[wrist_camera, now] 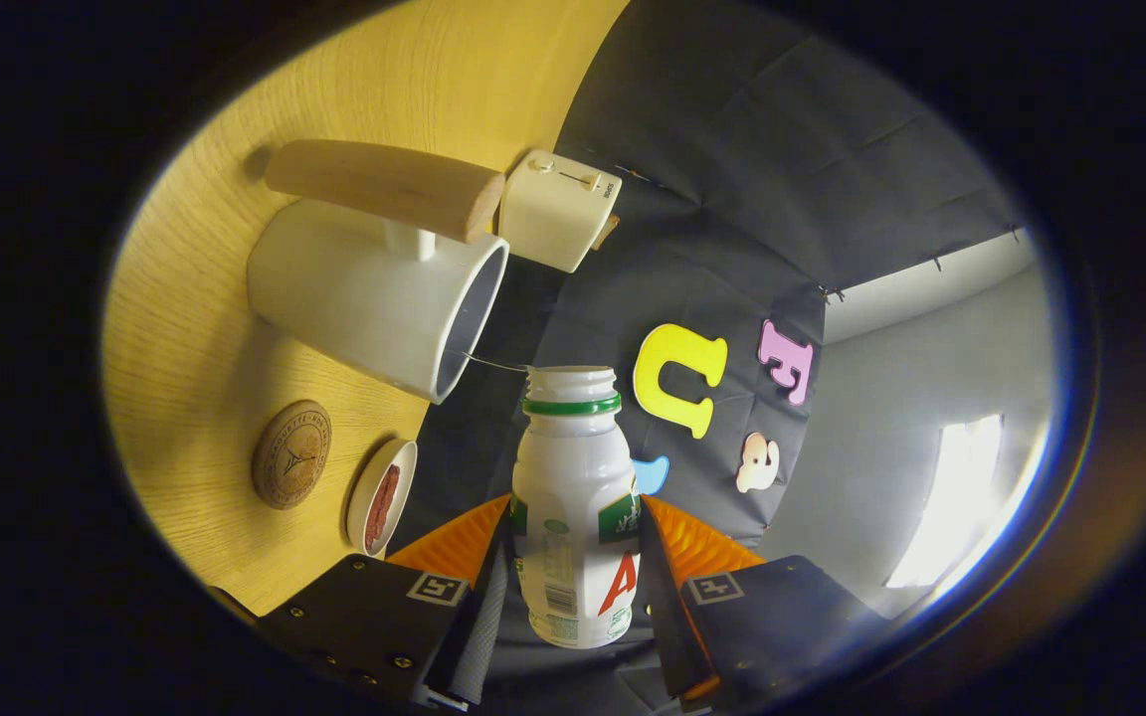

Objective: Take the bottle from table, then pour the juice into the cup, finally place the bottle on the coaster

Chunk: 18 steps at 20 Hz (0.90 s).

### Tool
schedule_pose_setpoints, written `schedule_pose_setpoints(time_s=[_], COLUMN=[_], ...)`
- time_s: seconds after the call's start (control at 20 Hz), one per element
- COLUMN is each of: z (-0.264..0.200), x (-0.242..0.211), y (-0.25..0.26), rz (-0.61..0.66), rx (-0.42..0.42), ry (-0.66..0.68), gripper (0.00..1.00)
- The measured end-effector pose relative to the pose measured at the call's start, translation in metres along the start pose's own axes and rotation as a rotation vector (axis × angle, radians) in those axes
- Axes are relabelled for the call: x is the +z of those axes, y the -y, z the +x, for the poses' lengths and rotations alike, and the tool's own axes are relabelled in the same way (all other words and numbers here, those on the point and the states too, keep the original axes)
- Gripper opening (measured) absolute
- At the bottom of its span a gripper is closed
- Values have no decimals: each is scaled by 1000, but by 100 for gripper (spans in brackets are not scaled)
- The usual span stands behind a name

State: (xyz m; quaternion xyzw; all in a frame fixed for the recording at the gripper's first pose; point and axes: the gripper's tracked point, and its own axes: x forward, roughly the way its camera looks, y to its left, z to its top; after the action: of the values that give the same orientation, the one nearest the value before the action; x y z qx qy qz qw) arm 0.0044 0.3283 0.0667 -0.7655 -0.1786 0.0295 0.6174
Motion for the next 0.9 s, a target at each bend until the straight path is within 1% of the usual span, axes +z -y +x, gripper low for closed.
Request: schedule_pose_setpoints(time_s=[0.55, 0.9], z=[1, 2], x=[3, 5], y=[3, 4], rz=[-52, -107], rx=[-5, -10], ry=[20, 38], gripper=[65, 65])
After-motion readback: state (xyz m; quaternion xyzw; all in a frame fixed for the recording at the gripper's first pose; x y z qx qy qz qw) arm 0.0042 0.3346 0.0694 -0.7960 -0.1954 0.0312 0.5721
